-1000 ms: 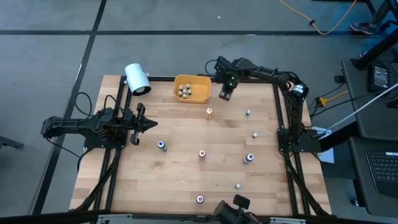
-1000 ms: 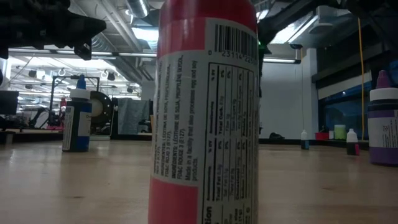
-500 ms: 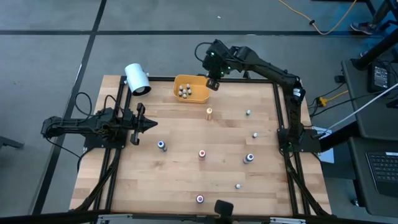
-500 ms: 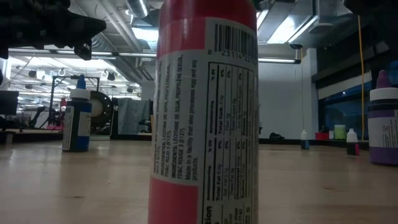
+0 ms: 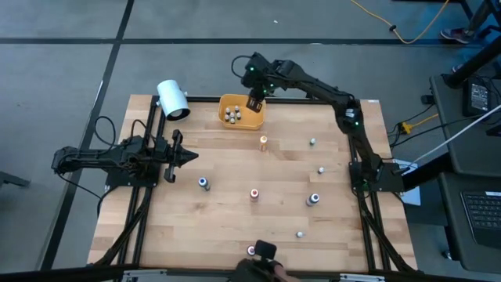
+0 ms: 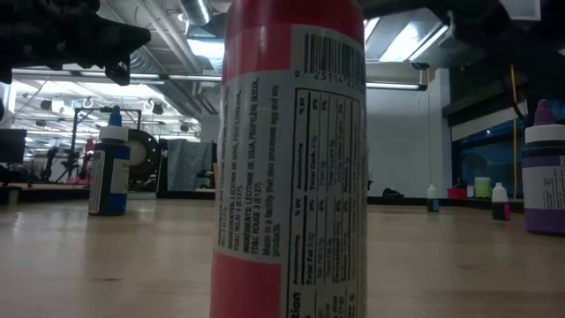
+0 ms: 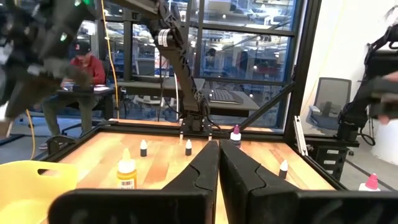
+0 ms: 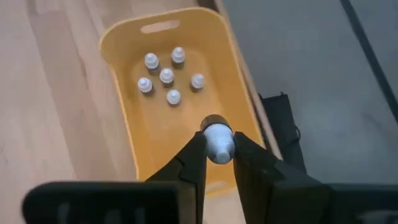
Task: Pick & Place food coloring
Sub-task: Put the brown food coloring bottle into the yellow bin
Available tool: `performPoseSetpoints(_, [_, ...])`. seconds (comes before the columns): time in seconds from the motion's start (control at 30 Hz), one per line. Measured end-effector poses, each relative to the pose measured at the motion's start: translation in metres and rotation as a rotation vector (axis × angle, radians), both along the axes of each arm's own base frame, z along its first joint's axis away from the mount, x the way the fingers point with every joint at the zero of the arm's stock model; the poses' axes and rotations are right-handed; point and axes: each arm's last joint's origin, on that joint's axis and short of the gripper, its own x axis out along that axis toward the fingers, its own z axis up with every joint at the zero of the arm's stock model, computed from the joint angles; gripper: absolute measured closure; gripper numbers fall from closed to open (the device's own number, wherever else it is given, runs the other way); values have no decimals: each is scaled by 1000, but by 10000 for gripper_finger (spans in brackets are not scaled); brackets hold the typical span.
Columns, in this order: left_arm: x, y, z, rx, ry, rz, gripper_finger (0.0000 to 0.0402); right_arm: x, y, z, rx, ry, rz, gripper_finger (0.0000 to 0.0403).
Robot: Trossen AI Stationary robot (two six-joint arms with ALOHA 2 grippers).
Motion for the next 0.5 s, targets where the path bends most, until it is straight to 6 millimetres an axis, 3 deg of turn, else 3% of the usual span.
performPoseSetpoints(0.27, [0, 0, 0, 0, 0, 0, 391, 19, -10, -41, 44, 24, 43, 327])
performPoseSetpoints(0.5, [0, 0, 0, 0, 0, 0, 390, 28, -21, -57, 80, -40, 63, 332])
